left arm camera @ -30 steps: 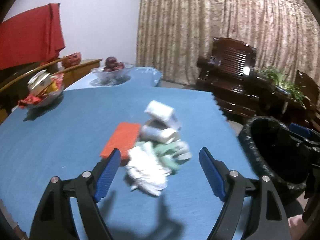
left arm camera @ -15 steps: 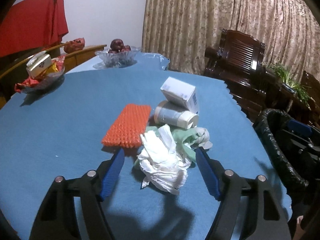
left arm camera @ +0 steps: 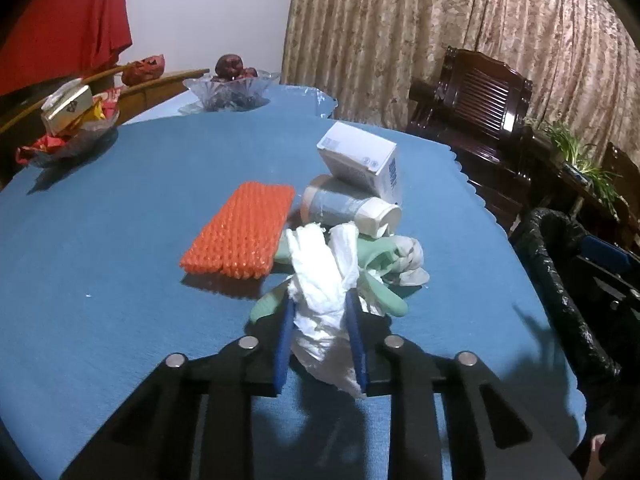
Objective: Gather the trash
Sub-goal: 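Grasp the white tissue with the left gripper while the right grasps the white box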
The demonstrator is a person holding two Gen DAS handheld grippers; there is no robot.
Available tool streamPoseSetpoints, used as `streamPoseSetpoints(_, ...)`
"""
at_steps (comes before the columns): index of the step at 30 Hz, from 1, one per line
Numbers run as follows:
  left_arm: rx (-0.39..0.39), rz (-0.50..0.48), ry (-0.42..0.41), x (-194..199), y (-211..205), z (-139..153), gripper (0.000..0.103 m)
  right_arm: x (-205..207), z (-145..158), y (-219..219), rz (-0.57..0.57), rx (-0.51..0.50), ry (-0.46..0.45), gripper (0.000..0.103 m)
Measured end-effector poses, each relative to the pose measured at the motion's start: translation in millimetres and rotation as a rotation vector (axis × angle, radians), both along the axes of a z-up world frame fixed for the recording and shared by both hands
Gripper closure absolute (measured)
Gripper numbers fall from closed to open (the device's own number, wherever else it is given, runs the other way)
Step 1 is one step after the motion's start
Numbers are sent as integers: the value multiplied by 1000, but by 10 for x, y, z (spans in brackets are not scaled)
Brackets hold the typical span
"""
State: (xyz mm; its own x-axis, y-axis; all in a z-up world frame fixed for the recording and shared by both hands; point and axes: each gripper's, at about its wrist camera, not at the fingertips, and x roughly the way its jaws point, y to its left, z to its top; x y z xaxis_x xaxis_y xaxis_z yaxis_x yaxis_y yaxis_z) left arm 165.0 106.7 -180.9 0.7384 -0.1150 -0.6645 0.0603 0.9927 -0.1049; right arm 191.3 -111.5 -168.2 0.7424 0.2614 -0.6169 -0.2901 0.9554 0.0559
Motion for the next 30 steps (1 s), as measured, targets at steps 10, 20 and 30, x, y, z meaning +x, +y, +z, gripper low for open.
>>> streamPoseSetpoints(10, -20, 19, -63, -193, 110, 306, 81, 0, 19, 64, 11, 3, -6, 7)
streamPoseSetpoints(20, 0, 110, -93, -282, 520, 436, 81, 150, 52, 325, 33, 31, -6, 7)
streamPoseSetpoints(30, -20, 115, -136, 116, 668, 556, 81, 748, 171, 773, 77, 12, -44, 7)
